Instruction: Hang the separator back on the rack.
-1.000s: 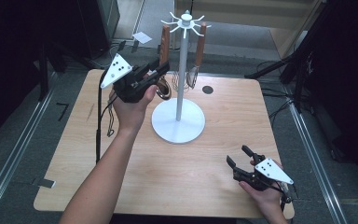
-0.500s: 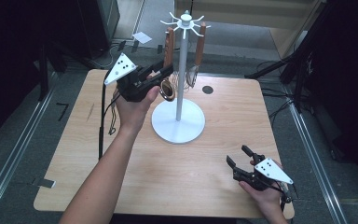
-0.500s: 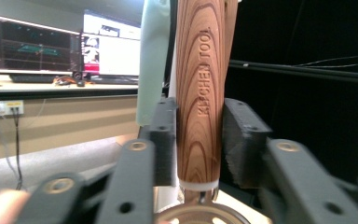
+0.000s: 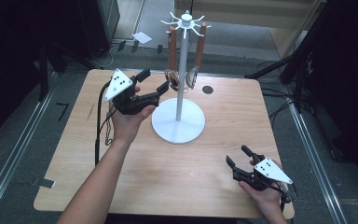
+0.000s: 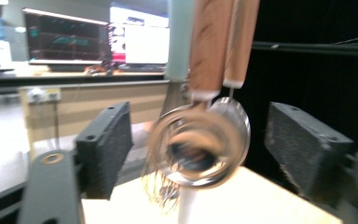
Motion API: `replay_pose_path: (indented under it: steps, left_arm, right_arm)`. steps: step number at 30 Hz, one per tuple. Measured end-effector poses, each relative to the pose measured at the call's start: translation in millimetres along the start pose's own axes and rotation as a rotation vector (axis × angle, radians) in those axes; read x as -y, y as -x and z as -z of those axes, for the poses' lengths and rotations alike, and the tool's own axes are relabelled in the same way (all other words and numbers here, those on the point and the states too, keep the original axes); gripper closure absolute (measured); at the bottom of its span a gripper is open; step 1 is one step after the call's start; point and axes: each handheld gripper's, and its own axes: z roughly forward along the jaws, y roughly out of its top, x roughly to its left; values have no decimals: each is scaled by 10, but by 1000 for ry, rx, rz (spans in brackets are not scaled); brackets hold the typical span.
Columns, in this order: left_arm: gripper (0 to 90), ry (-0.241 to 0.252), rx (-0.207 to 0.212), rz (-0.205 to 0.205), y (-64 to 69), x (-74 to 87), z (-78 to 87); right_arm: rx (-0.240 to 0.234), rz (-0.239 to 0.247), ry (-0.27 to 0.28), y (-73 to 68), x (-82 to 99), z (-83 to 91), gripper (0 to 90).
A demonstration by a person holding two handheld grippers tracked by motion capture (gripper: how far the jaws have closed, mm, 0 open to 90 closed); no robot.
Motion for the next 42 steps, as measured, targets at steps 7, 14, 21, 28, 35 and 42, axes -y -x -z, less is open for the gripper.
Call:
replay_pose_path:
  steps: [7,14,21,28,35,42]
  left_arm:
    - [138,-41,-19,-11,-8,283,87]
    - [44,-73,-40,-7,2,531,205]
    - [0,-121,-13,-3,-19,797,363]
    - [0,-170,-20,-2,-47,997,521]
    - [0,-254,-26,-15,-53,1276,726]
    - [0,-290,-57,-7,-144,1424,912]
  right_arm:
    - [0,5,-5,-3,7,-17,286]
    - [5,8,-5,-17,8,-20,254]
    - [20,4,-15,-27,5,-21,187]
    - [35,-8,-35,-45,5,-34,132]
    - [39,-10,-42,-48,5,-50,114]
    - [52,-4,-47,-57,21,-66,120]
